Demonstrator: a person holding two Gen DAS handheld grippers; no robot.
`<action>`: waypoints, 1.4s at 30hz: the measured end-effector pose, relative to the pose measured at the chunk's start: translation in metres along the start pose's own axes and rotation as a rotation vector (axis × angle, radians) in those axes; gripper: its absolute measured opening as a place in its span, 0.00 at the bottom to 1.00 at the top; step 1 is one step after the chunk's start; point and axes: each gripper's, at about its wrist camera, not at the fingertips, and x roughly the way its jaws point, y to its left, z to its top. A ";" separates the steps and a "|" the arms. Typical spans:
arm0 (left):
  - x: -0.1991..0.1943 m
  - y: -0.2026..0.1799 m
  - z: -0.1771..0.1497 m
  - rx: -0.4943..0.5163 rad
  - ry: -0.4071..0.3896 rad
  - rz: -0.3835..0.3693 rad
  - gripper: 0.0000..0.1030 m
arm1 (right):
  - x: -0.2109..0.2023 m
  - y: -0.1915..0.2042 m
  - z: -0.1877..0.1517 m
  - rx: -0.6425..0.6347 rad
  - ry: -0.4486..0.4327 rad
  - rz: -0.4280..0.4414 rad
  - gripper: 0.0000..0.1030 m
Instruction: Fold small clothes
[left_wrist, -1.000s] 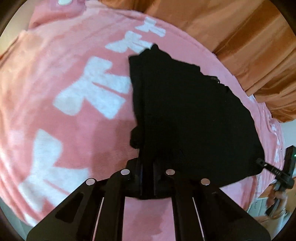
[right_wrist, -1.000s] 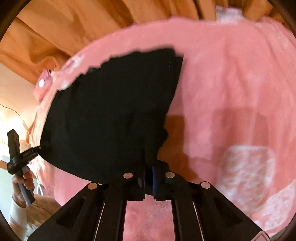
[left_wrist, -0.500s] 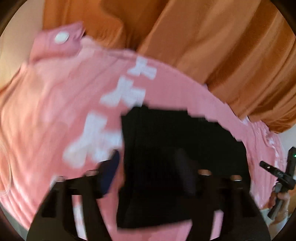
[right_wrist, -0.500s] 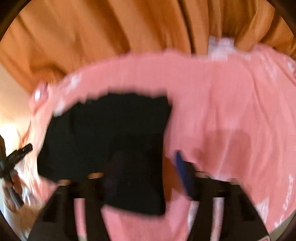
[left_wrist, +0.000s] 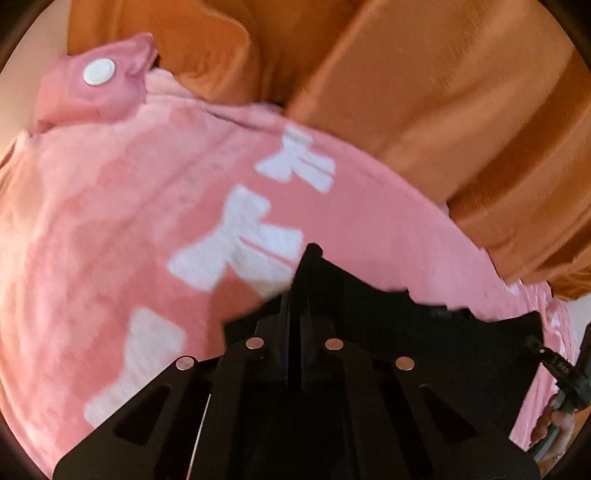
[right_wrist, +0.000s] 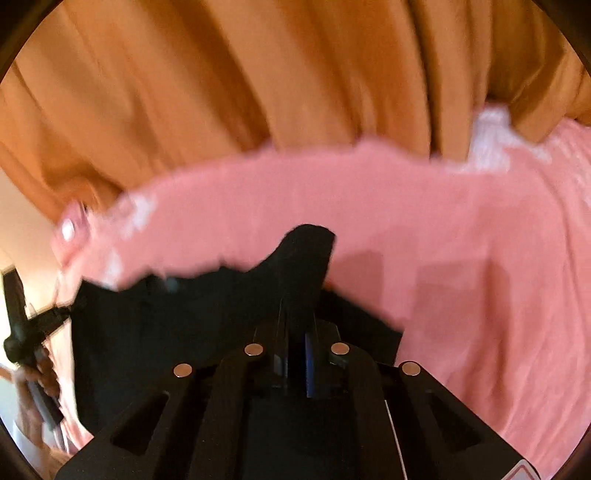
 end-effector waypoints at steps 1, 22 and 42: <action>0.009 0.008 0.000 -0.010 0.019 0.028 0.03 | 0.011 -0.007 0.001 0.012 0.014 -0.027 0.05; -0.038 -0.044 -0.121 0.324 0.151 0.059 0.10 | 0.016 0.096 -0.127 -0.422 0.301 0.019 0.00; -0.063 0.024 -0.135 0.013 0.137 0.020 0.52 | -0.005 0.005 -0.112 -0.035 0.313 0.023 0.47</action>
